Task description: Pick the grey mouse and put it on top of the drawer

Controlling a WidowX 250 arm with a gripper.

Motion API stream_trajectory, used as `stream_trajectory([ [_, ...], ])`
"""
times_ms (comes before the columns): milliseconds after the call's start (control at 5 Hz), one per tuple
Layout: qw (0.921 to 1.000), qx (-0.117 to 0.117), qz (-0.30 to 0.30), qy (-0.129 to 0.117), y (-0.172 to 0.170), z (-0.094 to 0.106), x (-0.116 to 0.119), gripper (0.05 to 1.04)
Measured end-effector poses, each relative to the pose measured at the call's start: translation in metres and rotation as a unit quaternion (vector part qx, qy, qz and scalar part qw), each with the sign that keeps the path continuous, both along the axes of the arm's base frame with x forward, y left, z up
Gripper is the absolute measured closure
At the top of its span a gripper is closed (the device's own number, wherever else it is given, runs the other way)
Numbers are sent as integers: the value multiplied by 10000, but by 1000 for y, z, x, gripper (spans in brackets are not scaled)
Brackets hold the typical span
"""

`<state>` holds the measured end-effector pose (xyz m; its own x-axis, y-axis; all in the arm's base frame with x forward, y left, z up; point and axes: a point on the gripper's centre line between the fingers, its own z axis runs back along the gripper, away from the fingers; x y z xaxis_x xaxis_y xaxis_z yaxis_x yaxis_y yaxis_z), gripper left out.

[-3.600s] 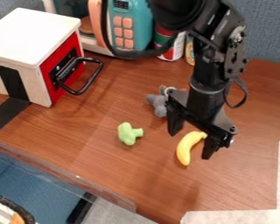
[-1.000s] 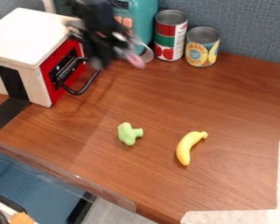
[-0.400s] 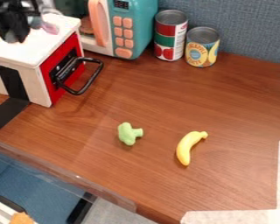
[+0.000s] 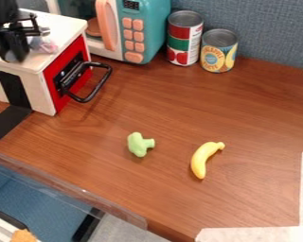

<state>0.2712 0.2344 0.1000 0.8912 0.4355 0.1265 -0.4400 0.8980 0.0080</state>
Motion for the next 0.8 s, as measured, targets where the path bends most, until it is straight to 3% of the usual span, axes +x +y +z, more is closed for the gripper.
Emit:
stream_trajectory([
  [200, 10000, -21, 49, 55, 5, -4, 5, 521],
  [400, 9999, -120, -10, -26, 5, 4, 11, 215],
  [600, 9994, -295, -166, -53, 1, 15, 14, 72],
  [800, 9984, -319, -456, -1, -11, 39, 12, 75],
])
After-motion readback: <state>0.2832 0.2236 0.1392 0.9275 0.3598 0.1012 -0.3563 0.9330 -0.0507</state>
